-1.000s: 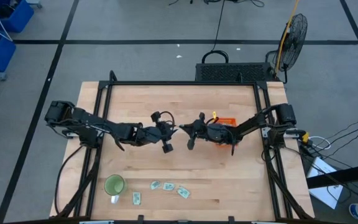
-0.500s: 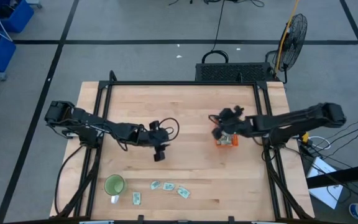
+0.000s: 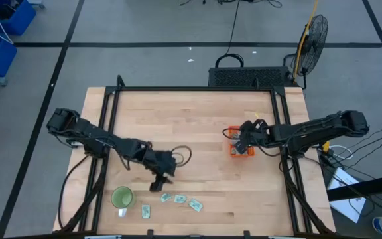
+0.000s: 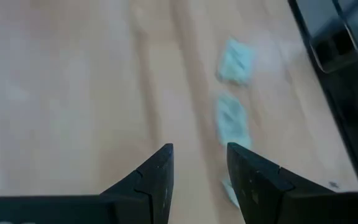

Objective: Pick and place Stevia / Truvia into bins
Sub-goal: Put the stevia packet into the orange basket

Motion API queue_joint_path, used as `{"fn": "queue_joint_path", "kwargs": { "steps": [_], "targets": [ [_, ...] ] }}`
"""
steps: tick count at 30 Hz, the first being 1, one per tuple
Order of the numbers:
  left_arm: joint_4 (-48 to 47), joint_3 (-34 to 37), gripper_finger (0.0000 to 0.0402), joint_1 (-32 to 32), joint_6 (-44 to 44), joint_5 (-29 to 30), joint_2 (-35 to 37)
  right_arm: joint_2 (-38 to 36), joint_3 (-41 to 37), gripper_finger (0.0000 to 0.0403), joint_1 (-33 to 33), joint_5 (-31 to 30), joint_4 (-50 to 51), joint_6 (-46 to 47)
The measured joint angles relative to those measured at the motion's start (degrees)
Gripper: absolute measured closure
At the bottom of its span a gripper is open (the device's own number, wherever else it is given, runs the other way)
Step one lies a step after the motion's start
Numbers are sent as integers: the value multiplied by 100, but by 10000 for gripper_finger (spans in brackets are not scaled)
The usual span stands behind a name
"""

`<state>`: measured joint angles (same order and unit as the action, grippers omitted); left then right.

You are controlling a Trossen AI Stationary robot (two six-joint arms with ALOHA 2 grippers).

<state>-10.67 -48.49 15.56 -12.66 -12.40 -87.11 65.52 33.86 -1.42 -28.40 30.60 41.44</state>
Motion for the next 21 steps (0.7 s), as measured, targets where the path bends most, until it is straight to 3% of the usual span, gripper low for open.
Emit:
{"fn": "queue_joint_path", "kwargs": {
  "steps": [4, 12, 17, 21],
  "targets": [
    [-531, 0, 247, 552, -284, -7, 0, -2, -50, 353, -4, -4, -20, -278],
    [-990, 4, 247, 1629, -1910, -18, 0, -2, -56, 308, -16, -4, -202, -565],
    [-991, 4, 247, 2180, -2455, 138, 0, -2, -56, 297, -16, -2, -998, -1053],
    [-1029, 4, 247, 2448, -2372, 694, 0, -2, -56, 297, -16, 7, -1783, -1685]
  ]
}}
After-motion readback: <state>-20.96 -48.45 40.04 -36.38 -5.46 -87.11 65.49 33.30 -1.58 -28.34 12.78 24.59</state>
